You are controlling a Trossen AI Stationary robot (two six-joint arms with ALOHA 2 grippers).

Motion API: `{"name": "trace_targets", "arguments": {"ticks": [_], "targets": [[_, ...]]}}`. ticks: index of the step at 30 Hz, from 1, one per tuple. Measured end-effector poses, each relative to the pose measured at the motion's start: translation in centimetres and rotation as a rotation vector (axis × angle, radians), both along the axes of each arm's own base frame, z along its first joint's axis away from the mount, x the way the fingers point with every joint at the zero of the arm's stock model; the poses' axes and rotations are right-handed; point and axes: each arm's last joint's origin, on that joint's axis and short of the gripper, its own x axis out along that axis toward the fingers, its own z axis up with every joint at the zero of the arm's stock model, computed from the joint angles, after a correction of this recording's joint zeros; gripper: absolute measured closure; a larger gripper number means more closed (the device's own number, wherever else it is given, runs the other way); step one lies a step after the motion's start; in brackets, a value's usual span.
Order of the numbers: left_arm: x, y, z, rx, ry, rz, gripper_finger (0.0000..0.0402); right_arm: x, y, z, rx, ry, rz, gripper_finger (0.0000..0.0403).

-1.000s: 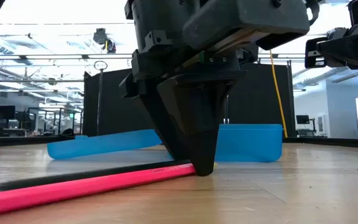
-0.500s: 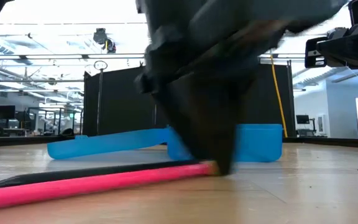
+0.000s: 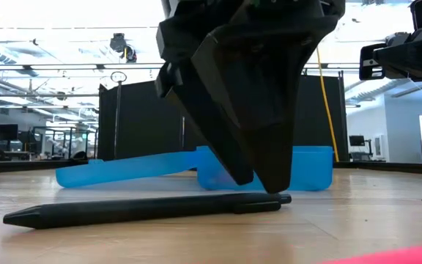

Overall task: Pick & place school supplies into a supply box
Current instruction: Put the black pen into the blue supply box

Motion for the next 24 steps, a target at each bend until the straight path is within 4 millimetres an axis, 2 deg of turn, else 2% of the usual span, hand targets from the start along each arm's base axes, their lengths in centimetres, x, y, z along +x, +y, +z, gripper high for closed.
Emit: {"name": "trace_targets", "arguments": {"ticks": [3, 13, 17, 20, 24], "targets": [[-0.1, 0.1, -0.3, -0.004, 0.008, 0.005, 0.0234, 0.0, 0.0, 0.0, 0.0, 0.0, 0.0, 0.0403], [-0.9, 0.6, -3.8, -0.027, 0.041, 0.026, 0.0234, 0.0, 0.0, 0.0, 0.015, 0.004, -0.002, 0.0403], [-0.7, 1.1, -4.0, -0.029, 0.045, 0.052, 0.0235, 0.0, 0.0, 0.0, 0.015, 0.004, -0.003, 0.0403], [-0.5, 1.6, -4.1, -0.032, 0.047, 0.069, 0.0262, 0.0, 0.0, 0.0, 0.015, 0.004, -0.003, 0.0403], [-0.5, 1.8, -4.1, -0.03, 0.054, 0.077, 0.0332, 0.0, 0.0, 0.0, 0.015, 0.004, -0.003, 0.0403]]}}
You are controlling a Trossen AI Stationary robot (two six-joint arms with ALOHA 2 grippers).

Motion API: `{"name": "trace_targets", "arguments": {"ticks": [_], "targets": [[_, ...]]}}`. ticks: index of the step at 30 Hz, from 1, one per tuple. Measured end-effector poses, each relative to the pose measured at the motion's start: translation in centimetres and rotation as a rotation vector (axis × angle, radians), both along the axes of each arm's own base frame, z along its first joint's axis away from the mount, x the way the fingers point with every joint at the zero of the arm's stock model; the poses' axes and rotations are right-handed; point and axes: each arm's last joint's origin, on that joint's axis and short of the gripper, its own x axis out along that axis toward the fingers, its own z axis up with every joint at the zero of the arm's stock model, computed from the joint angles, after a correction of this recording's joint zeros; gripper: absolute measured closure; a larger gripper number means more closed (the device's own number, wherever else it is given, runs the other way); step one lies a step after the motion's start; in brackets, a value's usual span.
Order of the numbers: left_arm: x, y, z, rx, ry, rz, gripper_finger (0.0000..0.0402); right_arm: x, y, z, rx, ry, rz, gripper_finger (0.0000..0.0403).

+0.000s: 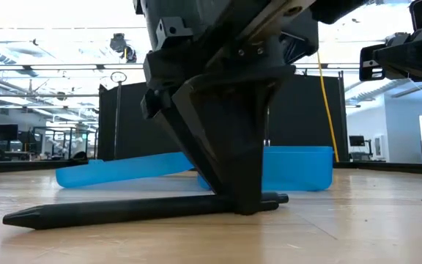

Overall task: Pick & place school supplies into a supply box
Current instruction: Put the black pen into the blue supply box

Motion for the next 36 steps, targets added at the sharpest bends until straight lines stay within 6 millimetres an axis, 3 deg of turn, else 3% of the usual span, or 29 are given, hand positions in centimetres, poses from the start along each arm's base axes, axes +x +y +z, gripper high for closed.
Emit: {"name": "trace_targets", "arguments": {"ticks": [4, 9, 21, 26, 36], "targets": [[0.1, 0.0, 0.1, -0.003, -0.005, -0.014, 0.0384, 0.0, 0.0, 0.0, 0.0, 0.0, -0.001, 0.0403], [0.5, 0.0, 0.4, 0.012, -0.064, 0.0, 0.0368, 0.0, 0.0, 0.0, -0.001, 0.0, -0.001, 0.0403], [-0.2, 0.1, 5.3, 0.071, -0.197, 0.021, 0.0386, 0.0, 0.0, 0.0, 0.0, 0.0, 0.0, 0.0403], [-0.2, 0.3, 6.0, 0.121, -0.248, 0.063, 0.0378, 0.0, 0.0, 0.0, 0.0, 0.0, 0.0, 0.0403], [1.5, 5.5, 8.2, 0.127, -0.39, 0.492, 0.0378, 0.0, 0.0, 0.0, 0.0, -0.001, 0.002, 0.0403]]}}
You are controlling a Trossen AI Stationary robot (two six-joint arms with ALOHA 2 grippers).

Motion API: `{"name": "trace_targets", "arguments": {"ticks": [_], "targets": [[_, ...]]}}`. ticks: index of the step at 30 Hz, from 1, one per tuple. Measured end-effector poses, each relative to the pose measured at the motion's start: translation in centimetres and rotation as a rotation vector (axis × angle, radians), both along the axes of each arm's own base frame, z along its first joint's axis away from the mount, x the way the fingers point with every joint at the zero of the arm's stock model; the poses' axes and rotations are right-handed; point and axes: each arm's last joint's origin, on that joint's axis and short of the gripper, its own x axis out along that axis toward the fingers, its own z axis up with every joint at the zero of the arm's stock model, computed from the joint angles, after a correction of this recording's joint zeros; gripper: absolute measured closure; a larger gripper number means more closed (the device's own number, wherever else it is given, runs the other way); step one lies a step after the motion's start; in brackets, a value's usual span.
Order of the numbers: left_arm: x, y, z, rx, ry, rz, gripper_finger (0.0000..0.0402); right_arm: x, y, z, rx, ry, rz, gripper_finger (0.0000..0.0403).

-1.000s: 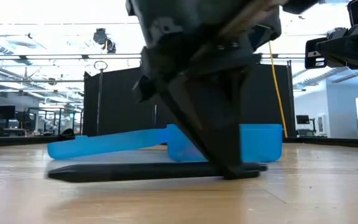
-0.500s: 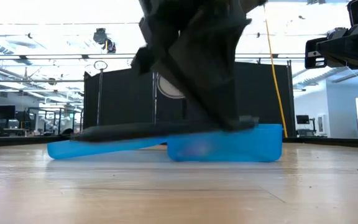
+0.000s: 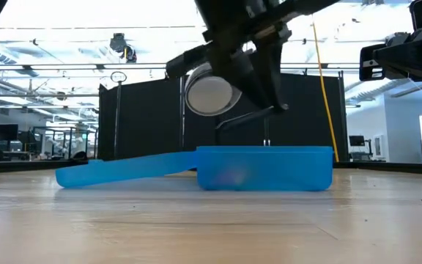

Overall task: Pick & place school supplies into a supply box
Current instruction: Put the black pen into the blue supply box, then put the pink pencil into the blue supply box

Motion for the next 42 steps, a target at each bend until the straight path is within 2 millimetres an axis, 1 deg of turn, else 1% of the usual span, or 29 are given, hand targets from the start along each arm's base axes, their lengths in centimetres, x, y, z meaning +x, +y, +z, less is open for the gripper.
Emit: {"name": "trace_targets", "arguments": {"ticks": [4, 8, 11, 15, 20, 26, 30, 33, 37, 42], "targets": [[0.4, 1.7, 0.5, -0.013, -0.044, 0.104, 0.0375, 0.0, 0.0, 0.0, 0.0, 0.001, 0.0, 0.0403], [0.4, 3.5, 1.1, 0.019, -0.076, 0.222, 0.0384, 0.0, 0.0, 0.0, 0.0, 0.001, -0.002, 0.0403], [0.2, 5.1, 1.3, 0.036, -0.048, 0.291, 0.0384, 0.0, 0.0, 0.0, 0.0, 0.001, -0.001, 0.0403], [0.0, 6.9, 1.0, 0.058, 0.0, 0.353, 0.0377, 0.0, 0.0, 0.0, 0.01, 0.004, -0.002, 0.0403], [-0.3, 8.4, -0.8, 0.05, 0.049, 0.393, 0.0386, 0.0, 0.0, 0.0, 0.009, 0.004, -0.003, 0.0403], [-0.7, 8.3, -3.9, -0.038, 0.062, 0.409, 0.0374, 0.0, 0.0, 0.0, 0.004, 0.003, -0.003, 0.0403], [-1.0, 8.3, -5.2, -0.076, 0.057, 0.41, 0.0371, 0.0, 0.0, 0.0, 0.003, 0.002, -0.003, 0.0403], [-1.1, 8.4, -5.4, -0.08, 0.069, 0.413, 0.0363, 0.0, 0.0, 0.0, 0.004, 0.002, -0.003, 0.0403], [-1.1, 8.1, -5.0, -0.065, 0.098, 0.356, 0.0337, 0.0, 0.0, 0.0, 0.005, 0.002, -0.003, 0.0403], [-0.8, 7.5, -3.9, -0.055, 0.093, 0.298, 0.0302, 0.0, 0.0, 0.0, 0.017, 0.006, -0.004, 0.0403]]}}
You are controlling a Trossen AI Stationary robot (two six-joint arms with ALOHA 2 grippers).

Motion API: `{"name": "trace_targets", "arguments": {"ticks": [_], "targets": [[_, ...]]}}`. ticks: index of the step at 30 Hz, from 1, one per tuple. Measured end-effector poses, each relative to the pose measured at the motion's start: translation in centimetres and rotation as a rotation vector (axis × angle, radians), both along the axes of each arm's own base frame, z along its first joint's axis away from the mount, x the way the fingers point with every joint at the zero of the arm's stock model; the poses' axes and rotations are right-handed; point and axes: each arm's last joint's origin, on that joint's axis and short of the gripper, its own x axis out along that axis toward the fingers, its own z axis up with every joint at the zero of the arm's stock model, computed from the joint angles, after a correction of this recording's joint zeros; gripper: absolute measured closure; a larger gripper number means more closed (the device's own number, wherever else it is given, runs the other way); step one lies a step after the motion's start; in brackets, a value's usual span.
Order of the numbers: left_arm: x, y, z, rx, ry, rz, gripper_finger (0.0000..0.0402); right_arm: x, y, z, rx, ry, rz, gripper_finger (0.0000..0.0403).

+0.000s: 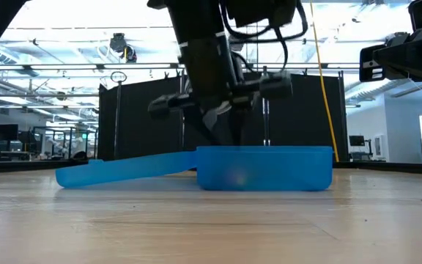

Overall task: Pick & place school supplies into a supply box
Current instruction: Put the pink pencil into the blue supply box

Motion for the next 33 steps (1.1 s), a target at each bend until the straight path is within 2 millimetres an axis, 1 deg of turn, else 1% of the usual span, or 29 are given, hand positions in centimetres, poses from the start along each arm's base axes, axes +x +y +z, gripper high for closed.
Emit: {"name": "trace_targets", "arguments": {"ticks": [1, 4, 7, 8, 11, 12, 15, 17, 19, 22, 23, 25, 28, 30, 32, 33], "targets": [[0.0, -0.1, 0.2, 0.006, -0.001, -0.01, 0.0296, 0.0, 0.0, 0.0, 0.003, 0.001, 0.0, 0.0403], [-0.4, 0.0, 1.6, 0.045, -0.006, -0.041, 0.0282, 0.0, 0.0, 0.0, 0.011, 0.004, -0.001, 0.0403], [-1.1, -0.5, 4.7, 0.145, -0.037, -0.137, 0.0276, 0.0, 0.0, 0.0, 0.013, 0.001, -0.001, 0.0403], [-1.7, -1.0, 6.1, 0.187, -0.054, -0.173, 0.0276, 0.0, 0.0, 0.1, 0.014, -0.005, 0.0, 0.0403], [-3.9, -3.3, 10.0, 0.317, -0.091, -0.275, 0.0275, 0.0, 0.1, 0.1, 0.015, -0.003, 0.018, 0.0403], [-4.8, -4.3, 11.0, 0.359, -0.094, -0.312, 0.0275, 0.0, 0.1, 0.0, 0.012, 0.002, 0.036, 0.0403], [-7.4, -7.9, 12.6, 0.487, -0.121, -0.394, 0.0275, -0.1, 0.3, 0.1, 0.021, -0.003, 0.096, 0.0403], [-9.0, -10.3, 12.6, 0.561, -0.148, -0.422, 0.0275, -0.1, 0.5, 0.4, 0.059, -0.021, 0.123, 0.0403], [-10.5, -12.6, 11.9, 0.63, -0.181, -0.438, 0.0275, -0.1, 0.9, 0.4, 0.089, 0.003, 0.145, 0.0403], [-12.4, -14.7, 9.9, 0.703, -0.23, -0.427, 0.0275, 0.0, 1.8, -0.3, 0.098, 0.101, 0.131, 0.0403], [-13.1, -15.0, 9.1, 0.713, -0.245, -0.421, 0.0275, 0.3, 2.3, 0.3, 0.1, 0.102, 0.121, 0.0403], [-14.3, -15.4, 7.4, 0.718, -0.262, -0.411, 0.0275, 0.8, 3.5, 1.4, 0.094, 0.083, 0.126, 0.0403], [-15.8, -15.4, 5.0, 0.724, -0.258, -0.408, 0.0275, 2.2, 5.9, 2.6, 0.029, 0.148, 0.133, 0.0403], [-16.4, -15.1, 3.7, 0.735, -0.244, -0.414, 0.0275, 3.4, 7.5, 3.6, -0.01, 0.22, 0.123, 0.0403], [-16.8, -14.7, 2.6, 0.752, -0.228, -0.421, 0.0275, 5.1, 9.3, 5.0, -0.005, 0.314, 0.084, 0.0403], [-17.0, -14.6, 2.2, 0.759, -0.221, -0.426, 0.0275, 5.9, 10.0, 5.4, -0.019, 0.376, 0.064, 0.0403]]}}
